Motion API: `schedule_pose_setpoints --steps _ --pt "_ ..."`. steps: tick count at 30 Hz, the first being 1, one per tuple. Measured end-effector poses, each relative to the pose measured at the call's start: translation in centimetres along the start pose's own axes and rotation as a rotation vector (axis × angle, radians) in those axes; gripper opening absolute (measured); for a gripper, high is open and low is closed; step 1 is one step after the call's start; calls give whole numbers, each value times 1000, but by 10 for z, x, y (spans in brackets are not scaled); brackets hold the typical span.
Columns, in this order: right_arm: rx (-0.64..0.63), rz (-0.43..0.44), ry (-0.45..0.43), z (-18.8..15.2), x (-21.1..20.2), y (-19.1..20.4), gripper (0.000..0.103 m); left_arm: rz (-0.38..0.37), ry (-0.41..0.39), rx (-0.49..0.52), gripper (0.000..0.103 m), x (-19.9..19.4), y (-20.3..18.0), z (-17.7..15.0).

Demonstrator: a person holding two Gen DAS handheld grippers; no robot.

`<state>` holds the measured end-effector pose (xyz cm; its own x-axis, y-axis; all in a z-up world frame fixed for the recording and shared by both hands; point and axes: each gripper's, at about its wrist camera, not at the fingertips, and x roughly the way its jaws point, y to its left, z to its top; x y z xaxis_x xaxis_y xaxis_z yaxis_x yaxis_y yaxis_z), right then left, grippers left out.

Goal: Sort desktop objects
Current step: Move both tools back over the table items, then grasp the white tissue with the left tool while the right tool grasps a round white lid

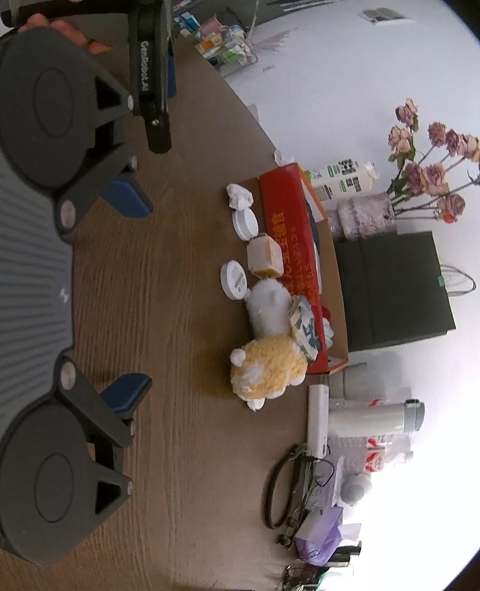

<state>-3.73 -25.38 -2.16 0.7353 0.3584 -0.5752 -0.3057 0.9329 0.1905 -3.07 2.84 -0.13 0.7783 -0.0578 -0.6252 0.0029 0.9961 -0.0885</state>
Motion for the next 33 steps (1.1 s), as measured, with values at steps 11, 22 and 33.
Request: schedule_pose_setpoints --steps 11,22,33 --pt "-9 -53 14 0 4 3 91 -8 -5 10 103 -1 -3 -1" --pt "-154 -91 47 18 27 25 81 16 -89 46 102 10 -1 28" --pt "-153 -63 66 69 106 32 61 -127 -28 40 67 91 2 83"
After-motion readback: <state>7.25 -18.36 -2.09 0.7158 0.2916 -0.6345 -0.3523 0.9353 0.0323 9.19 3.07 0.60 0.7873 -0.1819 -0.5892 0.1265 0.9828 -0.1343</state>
